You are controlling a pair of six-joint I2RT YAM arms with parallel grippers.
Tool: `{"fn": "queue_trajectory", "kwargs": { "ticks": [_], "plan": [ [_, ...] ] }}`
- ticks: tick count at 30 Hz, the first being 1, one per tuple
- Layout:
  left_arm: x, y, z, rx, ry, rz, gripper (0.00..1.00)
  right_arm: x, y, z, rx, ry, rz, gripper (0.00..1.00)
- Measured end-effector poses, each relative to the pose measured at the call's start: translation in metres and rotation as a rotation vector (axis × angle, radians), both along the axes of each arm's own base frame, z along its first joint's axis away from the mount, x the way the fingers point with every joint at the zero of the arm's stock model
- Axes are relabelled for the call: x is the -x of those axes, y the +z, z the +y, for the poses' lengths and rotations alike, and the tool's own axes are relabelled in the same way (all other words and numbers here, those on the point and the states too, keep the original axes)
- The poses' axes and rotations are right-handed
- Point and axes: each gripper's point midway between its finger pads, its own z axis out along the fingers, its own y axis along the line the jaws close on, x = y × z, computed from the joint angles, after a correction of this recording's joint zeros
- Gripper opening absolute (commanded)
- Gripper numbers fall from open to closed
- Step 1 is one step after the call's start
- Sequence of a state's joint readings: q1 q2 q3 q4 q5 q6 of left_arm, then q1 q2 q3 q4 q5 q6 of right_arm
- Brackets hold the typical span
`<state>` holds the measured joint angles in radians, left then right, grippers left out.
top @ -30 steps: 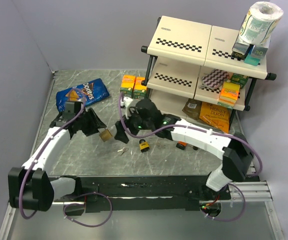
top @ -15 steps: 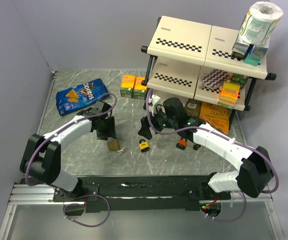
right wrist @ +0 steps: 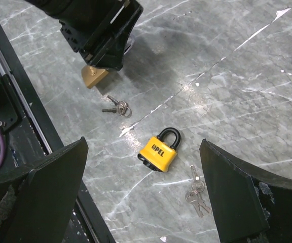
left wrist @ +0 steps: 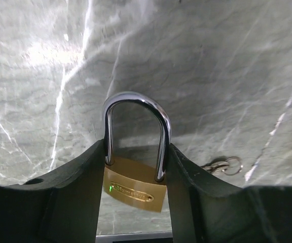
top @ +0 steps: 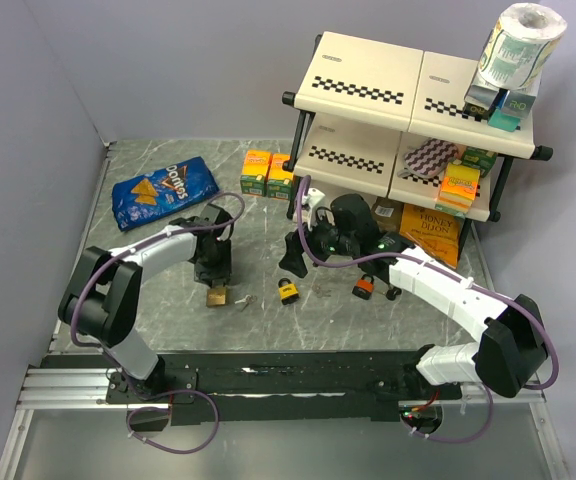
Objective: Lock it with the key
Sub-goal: Place the lock at the center of the board, then reset both arms
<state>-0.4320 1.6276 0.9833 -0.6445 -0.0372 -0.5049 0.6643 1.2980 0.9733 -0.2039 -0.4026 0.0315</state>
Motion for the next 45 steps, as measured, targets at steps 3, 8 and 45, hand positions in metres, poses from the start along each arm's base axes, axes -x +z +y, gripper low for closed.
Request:
{"fn": "queue_trajectory", "kwargs": {
  "ticks": [3,8,45],
  "plan": [
    [0.008,-0.006,0.001,-0.012,-0.009,0.014,0.26,0.000,0.000,0.000,0.000,-0.001,0.000,1.00],
    [0.013,-0.007,0.001,-0.015,-0.024,0.018,0.73,0.000,0.000,0.000,0.000,0.001,0.001,1.00],
    [-0.056,0.206,0.029,0.308,-0.174,-0.573,0.96,0.012,0.089,-0.166,-0.170,-0.517,-0.232,1.00]
  ]
}}
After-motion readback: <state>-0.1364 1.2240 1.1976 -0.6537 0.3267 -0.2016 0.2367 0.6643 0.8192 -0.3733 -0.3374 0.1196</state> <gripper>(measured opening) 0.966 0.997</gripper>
